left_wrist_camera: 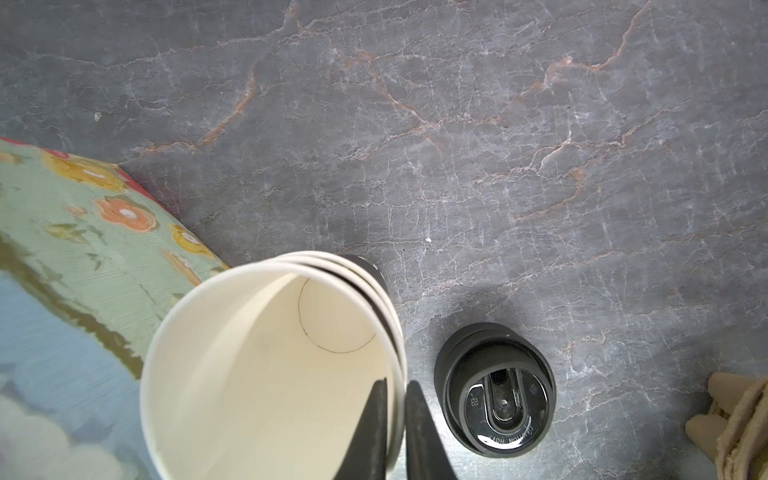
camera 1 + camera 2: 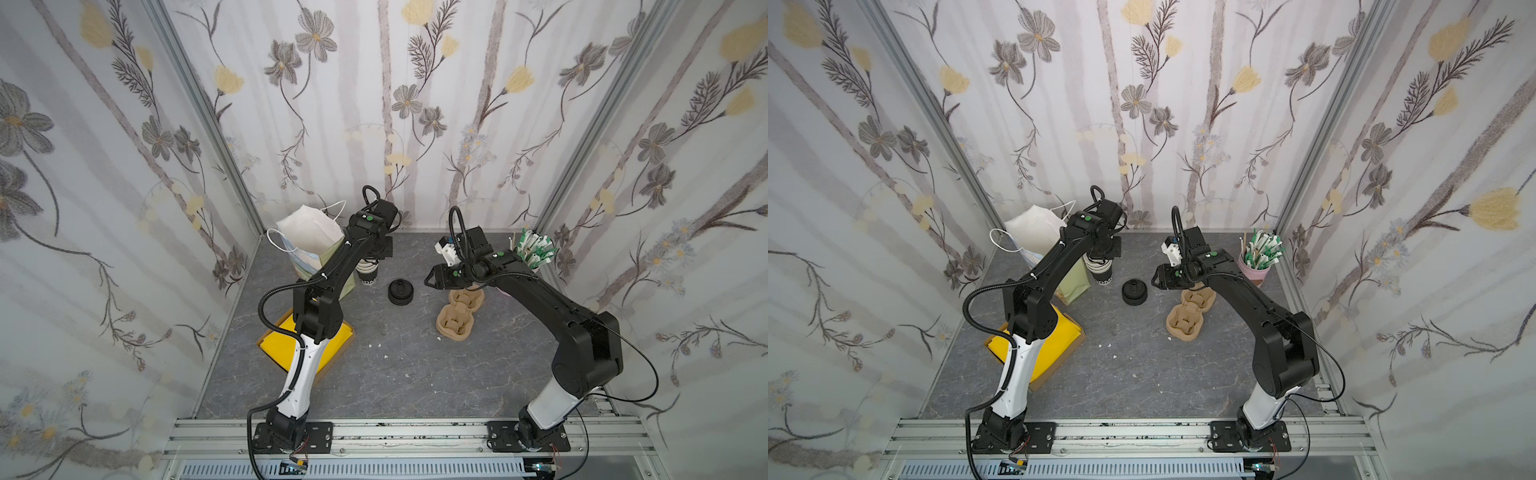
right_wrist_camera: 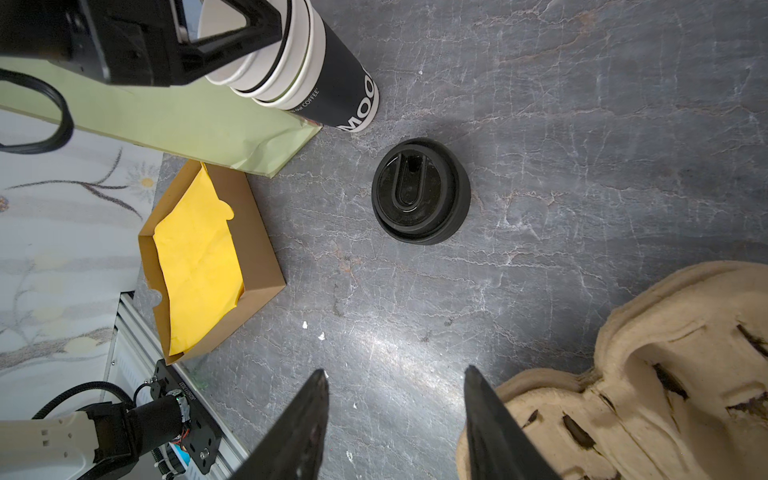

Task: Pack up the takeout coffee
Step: 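Lift the top black-sleeved paper cup off the stack with the left gripper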

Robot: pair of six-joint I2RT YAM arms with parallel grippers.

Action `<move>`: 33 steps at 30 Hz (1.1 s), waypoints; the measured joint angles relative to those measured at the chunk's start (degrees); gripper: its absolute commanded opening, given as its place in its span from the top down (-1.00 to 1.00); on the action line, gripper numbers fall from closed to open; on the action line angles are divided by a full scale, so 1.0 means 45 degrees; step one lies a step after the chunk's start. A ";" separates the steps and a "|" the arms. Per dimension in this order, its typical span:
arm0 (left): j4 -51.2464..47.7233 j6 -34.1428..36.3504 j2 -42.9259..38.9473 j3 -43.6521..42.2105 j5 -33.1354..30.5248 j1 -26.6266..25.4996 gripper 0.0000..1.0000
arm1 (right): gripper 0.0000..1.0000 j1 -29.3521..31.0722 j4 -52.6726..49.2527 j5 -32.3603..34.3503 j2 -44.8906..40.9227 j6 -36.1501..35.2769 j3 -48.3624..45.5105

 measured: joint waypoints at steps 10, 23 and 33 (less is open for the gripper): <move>-0.0029 0.0262 0.0015 0.0350 0.0019 0.0024 1.00 | -0.05 0.0029 -0.0034 0.0005 0.0034 -0.0049 0.0015; -0.0364 0.0330 -0.0044 0.0350 -0.0408 -0.0170 1.00 | -0.05 0.0039 -0.0364 0.0005 0.0151 -0.0097 0.0024; -0.0865 0.0675 -0.0189 0.0393 -0.1379 -0.0627 1.00 | -0.04 0.0039 -0.0369 0.0000 0.0170 -0.0107 0.0005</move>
